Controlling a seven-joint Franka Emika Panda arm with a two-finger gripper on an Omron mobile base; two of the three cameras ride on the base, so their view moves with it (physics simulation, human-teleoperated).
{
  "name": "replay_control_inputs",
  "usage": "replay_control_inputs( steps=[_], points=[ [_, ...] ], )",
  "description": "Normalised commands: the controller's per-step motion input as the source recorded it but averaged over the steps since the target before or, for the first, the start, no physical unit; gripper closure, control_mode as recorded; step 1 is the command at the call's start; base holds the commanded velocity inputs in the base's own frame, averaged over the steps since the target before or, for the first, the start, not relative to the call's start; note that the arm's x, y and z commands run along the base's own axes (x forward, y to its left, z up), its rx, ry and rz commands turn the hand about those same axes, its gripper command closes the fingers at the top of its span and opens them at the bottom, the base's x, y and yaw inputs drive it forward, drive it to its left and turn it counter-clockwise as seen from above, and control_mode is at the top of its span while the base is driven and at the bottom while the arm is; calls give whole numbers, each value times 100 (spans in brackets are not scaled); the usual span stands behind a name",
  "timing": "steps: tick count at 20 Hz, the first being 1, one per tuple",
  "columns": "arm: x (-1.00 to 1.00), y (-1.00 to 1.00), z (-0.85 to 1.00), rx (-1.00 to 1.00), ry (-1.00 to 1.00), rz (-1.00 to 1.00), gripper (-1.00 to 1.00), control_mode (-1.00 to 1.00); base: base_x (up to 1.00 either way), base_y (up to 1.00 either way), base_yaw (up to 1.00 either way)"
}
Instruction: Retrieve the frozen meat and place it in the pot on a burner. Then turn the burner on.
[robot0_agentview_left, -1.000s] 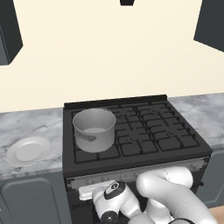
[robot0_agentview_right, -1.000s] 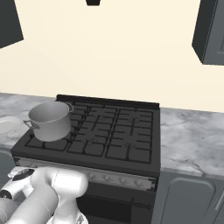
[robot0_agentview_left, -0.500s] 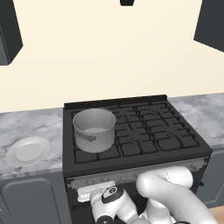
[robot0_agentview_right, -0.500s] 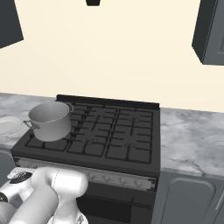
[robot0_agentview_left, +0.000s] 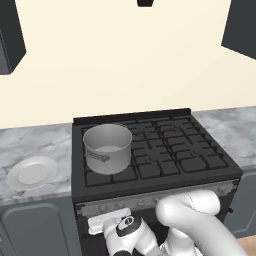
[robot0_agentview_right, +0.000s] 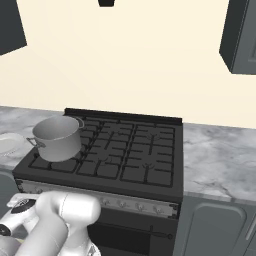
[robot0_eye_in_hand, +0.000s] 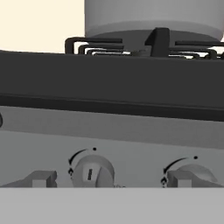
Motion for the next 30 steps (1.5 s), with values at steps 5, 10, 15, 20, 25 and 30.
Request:
replay_control_inputs(
  steps=[5, 10, 15, 20, 25, 30],
  points=[
    [24, 1, -23, 3, 1, 0, -100, -100, 0, 0, 0],
    [14, 16, -17, 4, 0, 0, -100, -100, 0, 0, 0],
    [21, 4, 0, 0, 0, 0, -100, -100, 0, 0, 0],
    [6, -11, -4, 0, -1, 0, -100, -100, 0, 0, 0],
    [0, 0, -2, 0, -1, 0, 100, -100, 0, 0, 0],
    [0, 0, 0, 0, 0, 0, 100, -100, 0, 0, 0]
  ],
)
